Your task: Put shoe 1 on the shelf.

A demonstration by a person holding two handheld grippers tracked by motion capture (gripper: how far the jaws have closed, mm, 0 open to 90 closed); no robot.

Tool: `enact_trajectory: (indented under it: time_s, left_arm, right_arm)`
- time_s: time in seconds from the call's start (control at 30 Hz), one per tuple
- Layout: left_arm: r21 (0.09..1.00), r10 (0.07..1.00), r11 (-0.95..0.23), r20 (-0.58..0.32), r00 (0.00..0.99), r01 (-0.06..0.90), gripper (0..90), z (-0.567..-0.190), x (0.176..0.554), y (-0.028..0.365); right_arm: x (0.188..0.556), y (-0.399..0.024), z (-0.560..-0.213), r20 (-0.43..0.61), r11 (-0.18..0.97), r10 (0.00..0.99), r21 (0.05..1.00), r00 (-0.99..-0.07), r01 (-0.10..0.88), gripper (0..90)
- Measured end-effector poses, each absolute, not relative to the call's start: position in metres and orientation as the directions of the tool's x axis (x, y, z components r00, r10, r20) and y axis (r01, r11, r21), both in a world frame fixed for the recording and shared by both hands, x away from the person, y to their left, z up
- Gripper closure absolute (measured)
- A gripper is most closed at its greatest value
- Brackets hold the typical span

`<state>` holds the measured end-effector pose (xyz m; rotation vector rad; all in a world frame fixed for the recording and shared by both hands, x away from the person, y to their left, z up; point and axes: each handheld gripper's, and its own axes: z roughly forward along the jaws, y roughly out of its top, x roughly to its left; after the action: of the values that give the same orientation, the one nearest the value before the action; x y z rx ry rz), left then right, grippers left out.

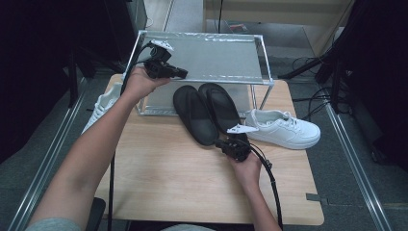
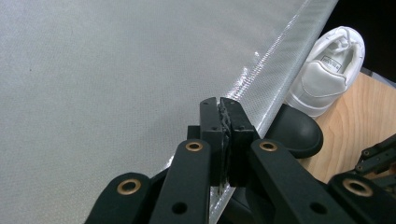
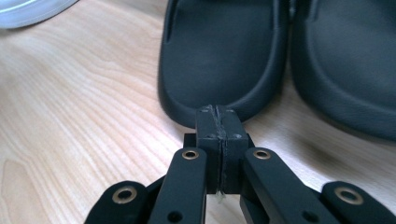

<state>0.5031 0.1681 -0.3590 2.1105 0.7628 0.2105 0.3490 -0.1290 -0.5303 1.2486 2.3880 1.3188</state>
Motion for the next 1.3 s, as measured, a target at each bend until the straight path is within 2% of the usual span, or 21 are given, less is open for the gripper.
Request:
enact_trajectory:
  time_s: [0.3,0.43,1.3]
  left_arm:
    - [0.765,0.591,-0.472,-0.094,0.801,0.438,89.4,-0.357,0.503,0.166]
    - [0.768,0.595,-0.457,-0.112,0.796,0.449,89.4,-0.358,0.503,0.166]
    - [0.764,0.601,-0.44,-0.139,0.787,0.471,89.9,-0.359,0.504,0.167]
  right_arm:
    - [0.346,-0.123,-0.538,0.217,0.334,0.709,0.734,-0.67,0.591,90.0]
    - [0.345,-0.121,-0.54,0.209,0.345,0.706,0.733,-0.677,0.586,90.0]
    - [0.372,-0.081,-0.539,0.243,0.307,0.694,0.752,-0.678,0.583,90.0]
